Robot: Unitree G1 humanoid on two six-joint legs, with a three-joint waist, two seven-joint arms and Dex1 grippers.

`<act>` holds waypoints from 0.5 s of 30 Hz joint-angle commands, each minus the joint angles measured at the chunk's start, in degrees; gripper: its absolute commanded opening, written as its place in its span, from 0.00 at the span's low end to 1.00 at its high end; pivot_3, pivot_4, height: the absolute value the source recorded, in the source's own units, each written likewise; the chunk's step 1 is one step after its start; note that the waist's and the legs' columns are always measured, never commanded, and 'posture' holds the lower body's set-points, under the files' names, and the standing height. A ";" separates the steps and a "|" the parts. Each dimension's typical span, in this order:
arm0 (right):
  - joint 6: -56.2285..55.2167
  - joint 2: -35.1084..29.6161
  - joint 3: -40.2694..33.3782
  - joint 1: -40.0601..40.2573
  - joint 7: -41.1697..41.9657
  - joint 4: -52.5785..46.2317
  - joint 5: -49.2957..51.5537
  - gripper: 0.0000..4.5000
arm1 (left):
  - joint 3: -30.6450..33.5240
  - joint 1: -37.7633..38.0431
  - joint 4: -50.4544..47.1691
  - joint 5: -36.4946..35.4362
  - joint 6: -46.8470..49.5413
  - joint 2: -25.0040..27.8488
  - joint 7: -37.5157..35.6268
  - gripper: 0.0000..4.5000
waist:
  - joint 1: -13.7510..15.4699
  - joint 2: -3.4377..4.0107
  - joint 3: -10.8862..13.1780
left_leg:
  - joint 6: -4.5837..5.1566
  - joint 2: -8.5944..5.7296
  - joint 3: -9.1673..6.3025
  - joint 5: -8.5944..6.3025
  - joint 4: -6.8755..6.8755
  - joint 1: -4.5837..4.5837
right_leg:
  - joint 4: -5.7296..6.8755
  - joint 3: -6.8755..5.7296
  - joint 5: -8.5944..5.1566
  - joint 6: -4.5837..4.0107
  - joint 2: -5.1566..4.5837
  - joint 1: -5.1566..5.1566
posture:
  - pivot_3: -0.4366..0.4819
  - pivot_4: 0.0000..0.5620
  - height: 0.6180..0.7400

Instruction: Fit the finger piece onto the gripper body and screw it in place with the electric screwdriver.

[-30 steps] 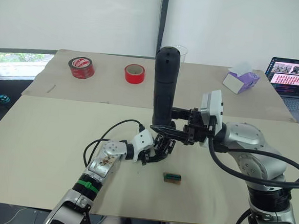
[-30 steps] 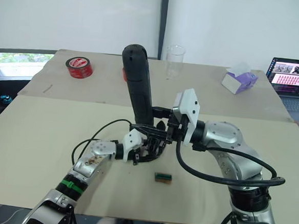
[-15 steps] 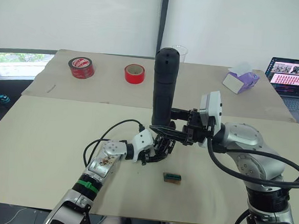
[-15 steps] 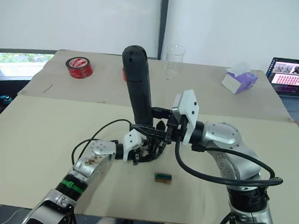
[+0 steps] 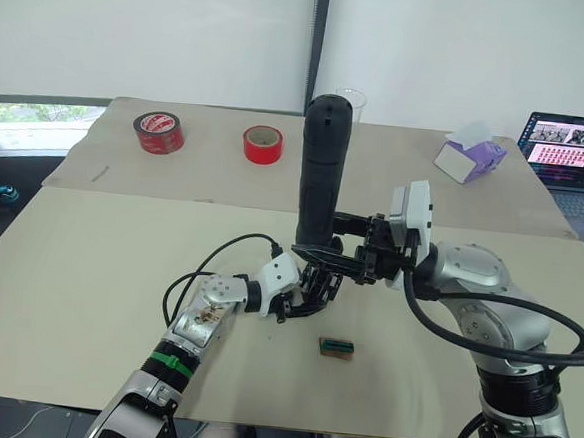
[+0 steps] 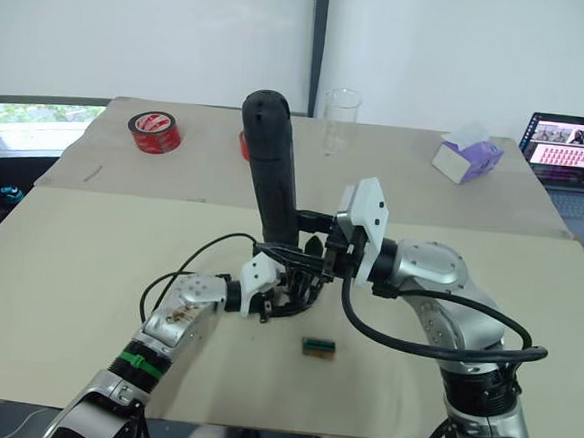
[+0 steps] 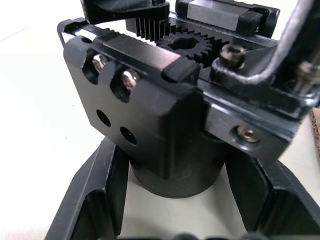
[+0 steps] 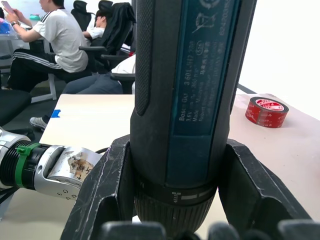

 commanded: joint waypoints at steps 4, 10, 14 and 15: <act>-1.28 0.47 -0.91 1.20 -0.64 -0.35 0.44 0.43 | -2.01 2.23 2.09 0.86 2.75 0.80 -0.77 0.51 | 0.00 0.00 0.00 | 0.00 0.00 0.00 0.00 0.00 0.01 | 0.00 0.00 0.00 0.00 0.00 0.01 | 0.48 0.27 1.00; -1.10 0.90 -0.66 3.10 -1.31 0.12 0.43 0.43 | -2.00 2.32 2.02 0.82 2.91 0.87 -0.80 0.51 | -0.02 0.00 -0.04 | 0.00 0.00 0.00 0.00 -0.01 0.05 | 0.00 0.01 0.00 0.00 -0.01 0.04 | 0.48 0.27 1.00; -1.08 1.55 -0.03 4.08 -2.49 0.45 0.26 0.43 | -1.95 2.29 2.08 0.79 2.90 0.97 -0.87 0.51 | -0.05 0.00 -0.07 | -0.01 0.01 0.00 0.00 -0.01 0.07 | 0.01 0.01 0.00 0.00 0.00 0.06 | 0.48 0.27 1.00; -1.06 1.69 0.11 4.21 -2.69 0.49 0.19 0.43 | -1.95 2.27 2.09 0.78 2.90 0.99 -0.89 0.51 | -0.05 0.00 -0.08 | -0.01 0.01 0.00 0.01 -0.01 0.08 | 0.02 0.01 0.00 0.00 0.00 0.06 | 0.48 0.27 1.00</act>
